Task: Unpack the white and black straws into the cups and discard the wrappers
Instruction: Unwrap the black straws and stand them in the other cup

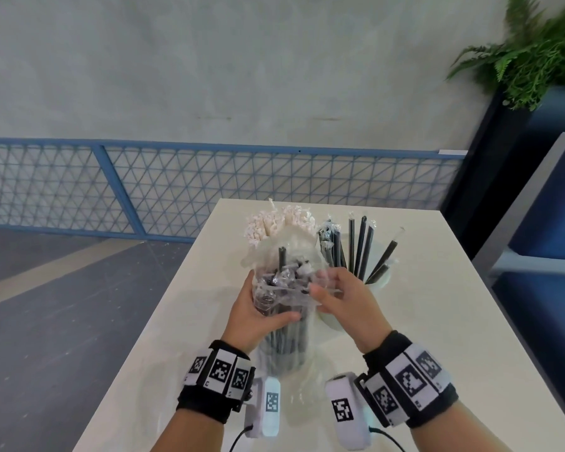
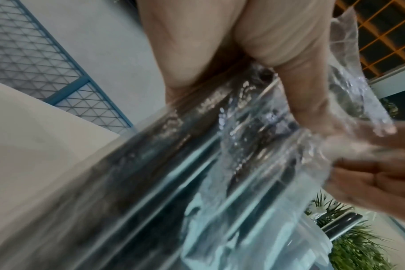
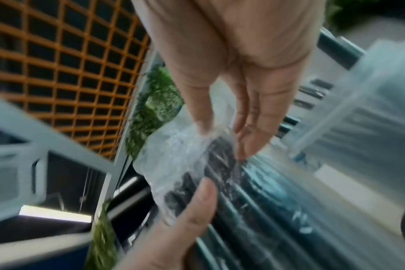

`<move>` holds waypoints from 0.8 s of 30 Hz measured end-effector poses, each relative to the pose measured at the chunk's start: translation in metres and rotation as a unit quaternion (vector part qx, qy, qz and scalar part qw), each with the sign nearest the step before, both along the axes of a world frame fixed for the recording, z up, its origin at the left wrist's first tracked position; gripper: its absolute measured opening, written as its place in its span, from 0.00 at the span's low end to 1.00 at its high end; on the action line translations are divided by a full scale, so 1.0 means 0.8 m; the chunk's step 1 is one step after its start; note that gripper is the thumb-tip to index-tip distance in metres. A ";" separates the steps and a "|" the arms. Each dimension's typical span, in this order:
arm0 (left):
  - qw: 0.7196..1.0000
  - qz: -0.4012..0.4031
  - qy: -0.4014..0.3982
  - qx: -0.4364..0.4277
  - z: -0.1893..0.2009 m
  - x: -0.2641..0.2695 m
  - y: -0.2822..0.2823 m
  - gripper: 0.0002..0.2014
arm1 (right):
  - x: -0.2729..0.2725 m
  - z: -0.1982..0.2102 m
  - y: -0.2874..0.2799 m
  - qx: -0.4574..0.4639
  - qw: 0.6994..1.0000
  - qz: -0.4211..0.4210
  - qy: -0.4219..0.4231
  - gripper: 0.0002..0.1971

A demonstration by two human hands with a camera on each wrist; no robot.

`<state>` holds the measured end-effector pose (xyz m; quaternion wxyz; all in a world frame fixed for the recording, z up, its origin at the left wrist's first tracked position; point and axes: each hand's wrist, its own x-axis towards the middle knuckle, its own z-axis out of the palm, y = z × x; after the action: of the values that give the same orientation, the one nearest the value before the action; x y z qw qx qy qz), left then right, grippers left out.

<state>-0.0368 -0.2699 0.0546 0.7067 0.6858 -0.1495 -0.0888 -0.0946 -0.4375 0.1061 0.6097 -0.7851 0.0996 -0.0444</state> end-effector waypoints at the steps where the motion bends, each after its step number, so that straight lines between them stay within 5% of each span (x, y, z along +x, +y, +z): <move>1: 1.000 -0.007 0.002 0.005 -0.001 0.001 0.000 0.45 | 0.001 -0.003 0.000 0.043 0.999 0.002 -0.011 0.12; 6: 0.999 0.030 -0.011 0.032 -0.005 -0.002 -0.008 0.37 | 0.008 -0.024 0.006 0.114 0.992 -0.053 -0.002 0.20; 8: 0.999 0.033 -0.010 0.031 -0.006 -0.002 -0.011 0.34 | 0.011 -0.029 0.011 -0.043 0.991 -0.111 -0.055 0.23; 10: 0.999 0.033 -0.002 0.023 -0.005 0.000 -0.011 0.33 | 0.010 -0.029 0.016 -0.201 0.950 -0.151 -0.185 0.23; 13: 1.000 0.024 -0.006 0.010 -0.007 0.001 -0.009 0.35 | 0.005 -0.028 0.022 -0.283 0.911 -0.075 -0.289 0.17; 24: 0.999 -0.024 0.026 -0.007 -0.008 0.001 -0.005 0.42 | 0.011 -0.025 0.016 -0.216 0.965 -0.019 -0.148 0.33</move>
<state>-0.0359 -0.2736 0.0479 0.7126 0.6747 -0.1483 -0.1224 -0.0856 -0.4245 0.0857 0.4331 -0.8806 0.0113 -0.1919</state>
